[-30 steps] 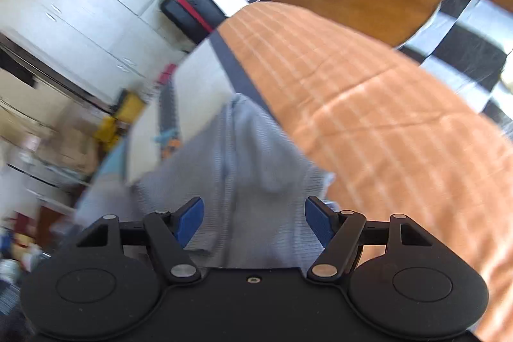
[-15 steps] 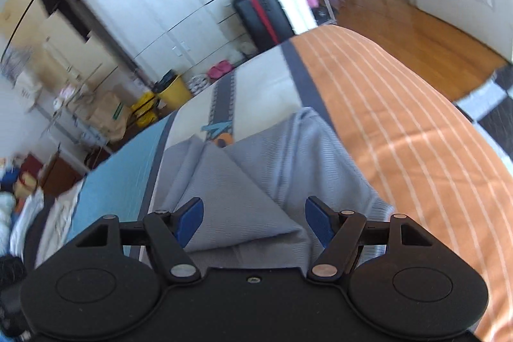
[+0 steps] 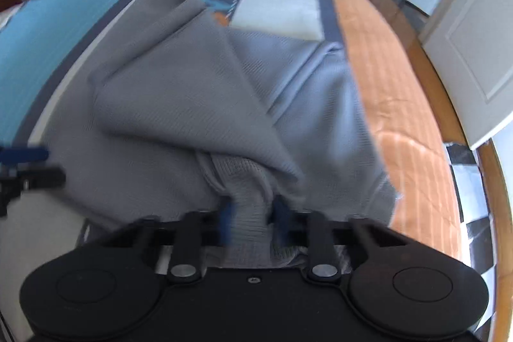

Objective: Fold clothes

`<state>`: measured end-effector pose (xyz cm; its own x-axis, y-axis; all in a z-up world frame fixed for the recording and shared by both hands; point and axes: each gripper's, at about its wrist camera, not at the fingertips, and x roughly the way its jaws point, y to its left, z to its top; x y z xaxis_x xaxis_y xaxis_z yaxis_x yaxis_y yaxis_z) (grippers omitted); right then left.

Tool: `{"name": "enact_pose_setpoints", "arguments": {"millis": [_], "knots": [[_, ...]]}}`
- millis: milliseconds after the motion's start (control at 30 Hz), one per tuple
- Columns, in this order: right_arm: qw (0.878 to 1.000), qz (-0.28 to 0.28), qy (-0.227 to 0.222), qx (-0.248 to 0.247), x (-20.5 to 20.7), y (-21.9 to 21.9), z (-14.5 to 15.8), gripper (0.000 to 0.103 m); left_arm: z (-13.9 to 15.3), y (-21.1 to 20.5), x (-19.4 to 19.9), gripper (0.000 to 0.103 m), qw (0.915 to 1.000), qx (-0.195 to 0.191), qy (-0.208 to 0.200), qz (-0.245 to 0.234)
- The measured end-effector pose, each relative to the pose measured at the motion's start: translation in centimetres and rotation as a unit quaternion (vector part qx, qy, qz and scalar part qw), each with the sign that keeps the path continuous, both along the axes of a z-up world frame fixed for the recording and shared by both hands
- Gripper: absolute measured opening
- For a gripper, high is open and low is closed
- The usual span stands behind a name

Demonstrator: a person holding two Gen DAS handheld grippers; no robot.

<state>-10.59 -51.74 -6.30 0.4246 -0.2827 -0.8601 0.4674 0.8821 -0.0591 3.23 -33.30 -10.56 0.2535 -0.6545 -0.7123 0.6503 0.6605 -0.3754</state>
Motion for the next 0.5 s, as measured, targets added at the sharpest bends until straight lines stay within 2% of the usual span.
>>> {"name": "enact_pose_setpoints", "arguments": {"millis": [67, 133, 233, 300, 333, 433, 500], "knots": [[0.996, -0.053, -0.060, 0.050, -2.3, -2.6, 1.4, 0.015, -0.2, -0.3, 0.2, 0.055, 1.0000, -0.003, 0.004, 0.006], [0.979, -0.123, -0.113, 0.113, -5.1, -5.6, 2.1, 0.015, -0.2, -0.3, 0.4, 0.054, 0.9999, -0.008, 0.010, 0.011], [0.960, -0.175, -0.148, 0.161, -7.3, -7.8, 2.3, 0.014, -0.5, -0.1, 0.8, 0.054, 0.9993, -0.020, 0.025, 0.018], [0.946, -0.203, -0.167, 0.188, -8.6, -9.0, 2.4, 0.014, -0.5, -0.4, 0.8, 0.054, 0.9996, -0.014, 0.018, 0.015], [0.946, -0.208, -0.166, 0.186, -8.8, -9.2, 2.6, 0.013, -0.5, -0.6, 0.7, 0.054, 0.9998, -0.010, 0.012, 0.012], [0.962, -0.205, -0.131, 0.125, -8.5, -8.6, 3.8, 0.010, -0.5, -1.2, 0.7, 0.053, 1.0000, -0.005, 0.001, 0.008], [0.968, -0.210, -0.108, 0.087, -8.7, -8.7, 4.3, 0.011, -0.6, -1.4, 0.8, 0.054, 0.9999, -0.005, -0.003, 0.009]]}}
